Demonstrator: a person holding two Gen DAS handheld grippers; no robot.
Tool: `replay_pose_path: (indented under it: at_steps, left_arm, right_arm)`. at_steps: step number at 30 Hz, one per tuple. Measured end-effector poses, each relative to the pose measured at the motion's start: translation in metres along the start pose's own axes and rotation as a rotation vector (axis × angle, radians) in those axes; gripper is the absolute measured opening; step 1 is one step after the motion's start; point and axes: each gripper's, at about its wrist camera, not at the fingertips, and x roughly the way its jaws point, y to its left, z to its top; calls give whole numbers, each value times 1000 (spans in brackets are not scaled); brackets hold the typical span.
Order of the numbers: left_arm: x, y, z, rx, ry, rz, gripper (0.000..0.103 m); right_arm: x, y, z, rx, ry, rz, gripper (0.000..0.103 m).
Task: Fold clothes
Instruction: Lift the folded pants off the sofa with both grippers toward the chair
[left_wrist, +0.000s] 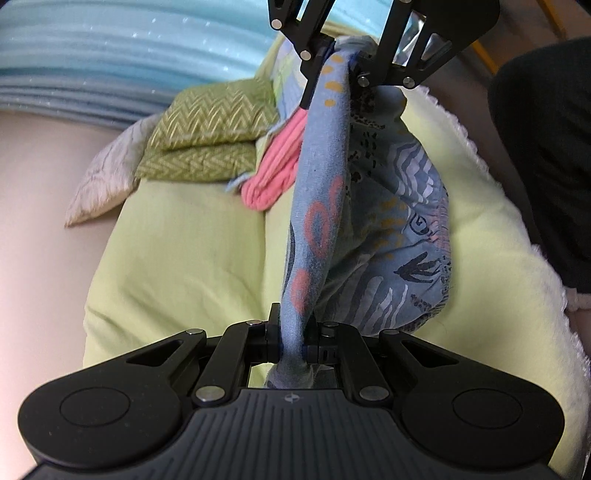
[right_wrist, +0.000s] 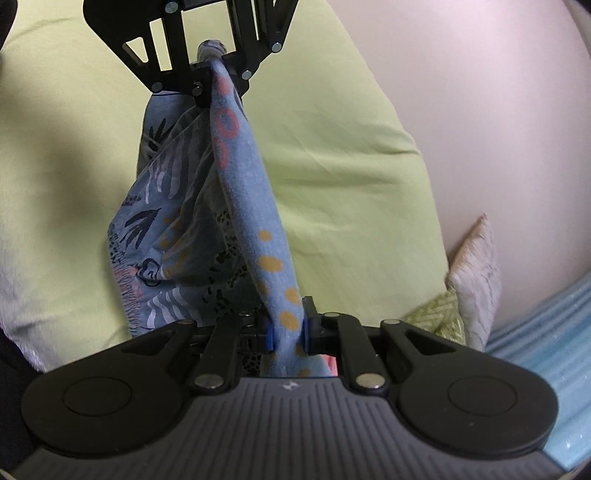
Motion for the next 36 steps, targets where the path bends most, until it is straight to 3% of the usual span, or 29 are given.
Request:
replay_pose_path:
  at_steps: [8,22,30,36]
  left_arm:
    - [8,-7,57,68,-139,-17,8]
    - [29,-39,193,201,-476,-100,8]
    - [36,-50,242,245,-560,-120,8]
    - [31,-60,260,283,-593,-121,8]
  right_arm:
    - [-40,-15,-48,53,122,-57,10]
    - [-116,-38,-163,148,468,-160,10]
    - [-142,-44,-202,172,565,-190,10]
    - [-155,-49,-215,195,602,-218,10]
